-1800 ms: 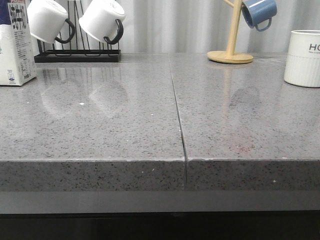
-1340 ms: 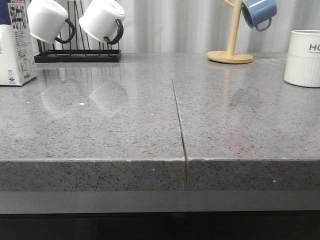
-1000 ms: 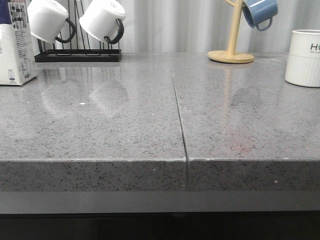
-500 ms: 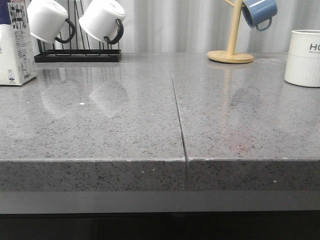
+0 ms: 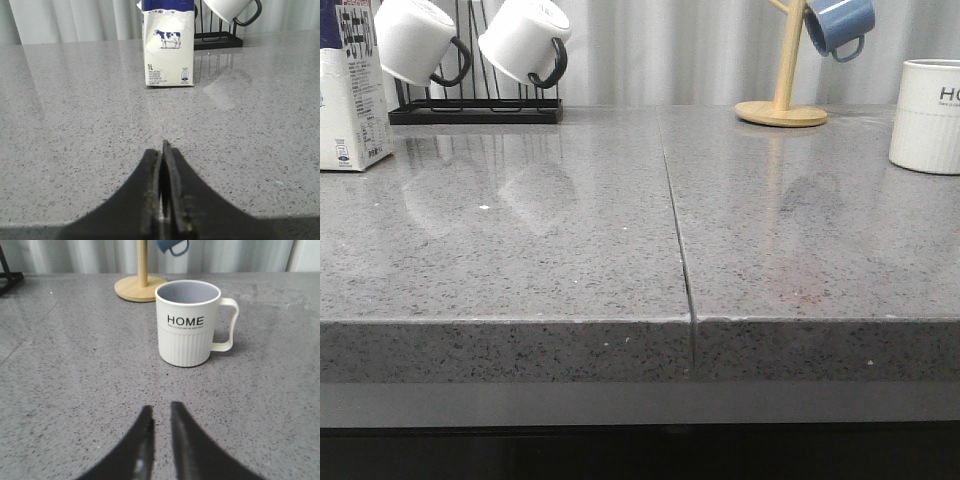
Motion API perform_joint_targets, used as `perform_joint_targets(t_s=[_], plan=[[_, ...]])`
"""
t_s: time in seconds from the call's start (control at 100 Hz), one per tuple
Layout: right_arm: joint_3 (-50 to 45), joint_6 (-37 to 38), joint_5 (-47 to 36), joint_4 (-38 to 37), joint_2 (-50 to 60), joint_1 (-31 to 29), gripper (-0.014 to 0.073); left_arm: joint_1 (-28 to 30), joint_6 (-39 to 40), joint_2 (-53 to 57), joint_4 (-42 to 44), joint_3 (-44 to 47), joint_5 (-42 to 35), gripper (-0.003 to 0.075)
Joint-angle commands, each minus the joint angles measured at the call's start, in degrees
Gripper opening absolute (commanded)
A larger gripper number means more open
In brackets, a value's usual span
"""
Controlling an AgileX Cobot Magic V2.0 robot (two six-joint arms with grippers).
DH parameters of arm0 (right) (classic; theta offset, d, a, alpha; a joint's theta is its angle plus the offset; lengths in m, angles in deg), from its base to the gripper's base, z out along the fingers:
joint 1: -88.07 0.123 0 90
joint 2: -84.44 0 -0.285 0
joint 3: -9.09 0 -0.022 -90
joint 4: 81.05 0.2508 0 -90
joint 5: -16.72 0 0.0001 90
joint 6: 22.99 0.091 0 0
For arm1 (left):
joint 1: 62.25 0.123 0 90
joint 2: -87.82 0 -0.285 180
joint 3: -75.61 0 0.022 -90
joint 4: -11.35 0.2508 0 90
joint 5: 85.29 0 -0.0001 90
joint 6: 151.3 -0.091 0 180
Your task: Place milk next to cup
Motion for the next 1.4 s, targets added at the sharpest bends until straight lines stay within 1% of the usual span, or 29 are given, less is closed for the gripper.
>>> perform_joint_targets(t_s=[0.0, 0.05, 0.15, 0.25, 0.32, 0.46, 0.55, 0.6, 0.7, 0.79, 0.96, 1.22, 1.25, 1.29, 1.36, 1.37, 1.38, 1.39], plan=[[1.94, 0.0, -11.18, -0.35, -6.01, -0.28, 0.0383, 0.21, 0.13, 1.69, 0.01, 2.58, -4.37, -0.002], [1.94, 0.0, -14.52, -0.35, -9.47, -0.28, 0.0407, 0.21, 0.13, 1.69, 0.01, 2.58, -4.37, -0.002], [2.11, 0.0, -21.51, 0.59, -15.6, -1.06, 0.0381, 0.21, 0.13, 1.69, 0.01, 2.58, -4.37, -0.002], [2.78, 0.0, -27.83, 2.99, -21.03, -3.82, 0.0366, 0.21, 0.13, 1.69, 0.01, 2.58, -4.37, -0.002], [3.78, 0.0, -30.23, 3.11, -24.41, -6.07, 0.0363, 0.21, 0.13, 1.69, 0.01, 2.58, -4.37, -0.002], [7.29, 0.0, -31.86, 3.11, -30.89, -9.37, 0.0363, 0.21, 0.13, 1.69, 0.01, 2.58, -4.37, -0.002], [10.31, 0.0, -32.5, 3.11, -35.0, -10.36, 0.0363, 0.21, 0.13, 1.69, 0.01, 2.58, -4.37, -0.002], [11.77, 0.0, -34.16, 3.11, -37.17, -10.83, 0.0363, 0.21, 0.13, 1.69, 0.01, 2.58, -4.37, -0.002], [14.67, 0.0, -37.78, 3.11, -41.27, -11.04, 0.0363, 0.21, 0.13, 1.69, 0.01, 2.58, -4.37, -0.002], [16.96, 0.0, -39.01, 2.76, -44.53, -11.04, 0.0363, 0.21, 0.13, 1.69, 0.01, 2.58, -4.37, -0.002], [21.11, 0.0, -39.07, 0.02, -49.76, -11.04, 0.0363, 0.21, 0.13, 1.69, 0.01, 2.58, -4.37, -0.0021], [27.82, 0.0, -39.02, -0.03, -57.1, -11.04, 0.0358, 0.21, 0.13, 1.69, 0.01, 2.58, -4.37, -0.002], [28.52, 0.0, -39.02, -0.03, -57.78, -11.04, 0.0348, 0.21, 0.13, 1.69, 0.01, 2.58, -4.37, -0.002], [29.45, 0.0, -39.02, -0.03, -58.61, -11.04, 0.0311, 0.21, 0.13, 1.69, 0.01, 2.58, -4.37, -0.0021], [30.44, 0.0, -38.74, -0.03, -59.38, -11.04, 0.0212, 0.21, 0.13, 1.69, 0.01, 2.58, -4.37, -0.002], [30.57, 0.0, -38.64, -0.03, -59.54, -11.04, 0.0171, 0.21, 0.13, 1.69, 0.01, 2.58, -4.37, -0.0021], [30.63, 0.0, -38.64, -0.03, -59.58, -11.04, 0.0171, 0.21, 0.13, 1.69, 0.01, 2.58, -4.37, -0.0021], [30.75, 0.0, -38.64, -0.03, -59.6, -11.04, 0.0142, 0.21, 0.13, 1.69, 0.01, 2.58, -4.37, -0.0021]])
